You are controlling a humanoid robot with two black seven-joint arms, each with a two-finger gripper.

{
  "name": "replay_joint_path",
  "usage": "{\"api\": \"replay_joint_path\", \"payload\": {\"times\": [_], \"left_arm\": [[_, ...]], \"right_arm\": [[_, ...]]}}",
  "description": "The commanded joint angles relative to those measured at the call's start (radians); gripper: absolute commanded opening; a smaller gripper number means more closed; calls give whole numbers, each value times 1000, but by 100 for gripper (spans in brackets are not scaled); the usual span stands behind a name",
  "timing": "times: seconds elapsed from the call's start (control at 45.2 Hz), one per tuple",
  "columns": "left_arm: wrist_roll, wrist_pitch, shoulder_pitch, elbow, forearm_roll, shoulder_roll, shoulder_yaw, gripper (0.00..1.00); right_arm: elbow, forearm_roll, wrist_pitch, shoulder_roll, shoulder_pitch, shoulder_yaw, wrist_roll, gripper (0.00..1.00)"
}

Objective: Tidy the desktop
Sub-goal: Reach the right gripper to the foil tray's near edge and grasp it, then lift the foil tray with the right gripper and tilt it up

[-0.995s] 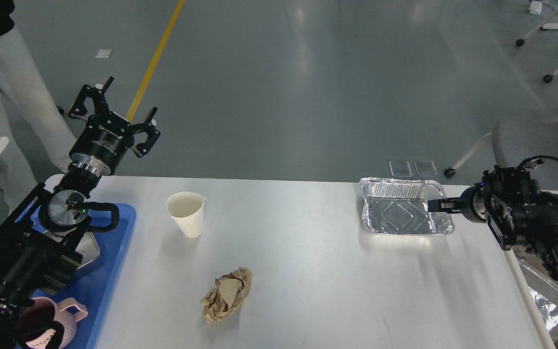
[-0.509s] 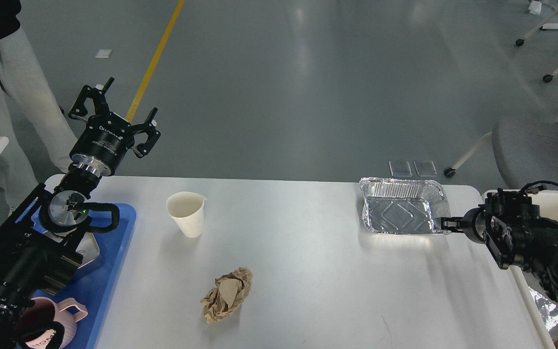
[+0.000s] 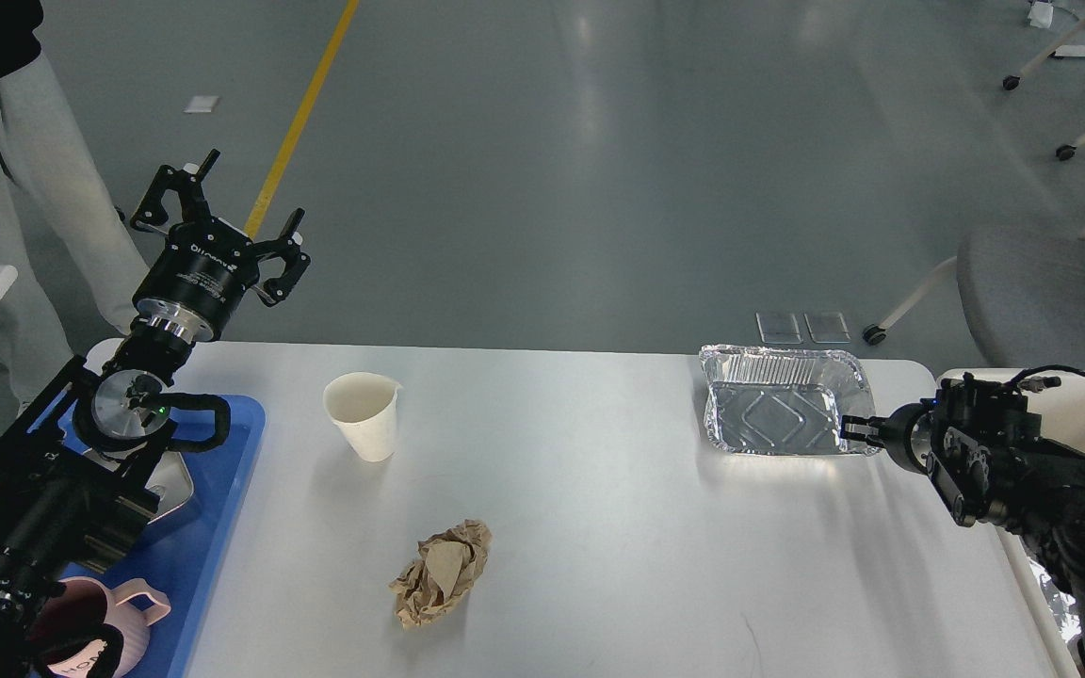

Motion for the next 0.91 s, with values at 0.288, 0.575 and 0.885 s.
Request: {"api": "replay_joint_path", "payload": {"times": [0.288,0.575,0.885], "left_arm": [[0,1,-2,0,0,0,0,97],[0,1,-2,0,0,2,0,97],[0,1,0,0,0,3,0,97]], "right_arm": [[0,-1,25,9,-4,-4,-39,0],[2,10,22,4,-3,2,-24,0],[31,24,106,3,22,2,73,0]]}}
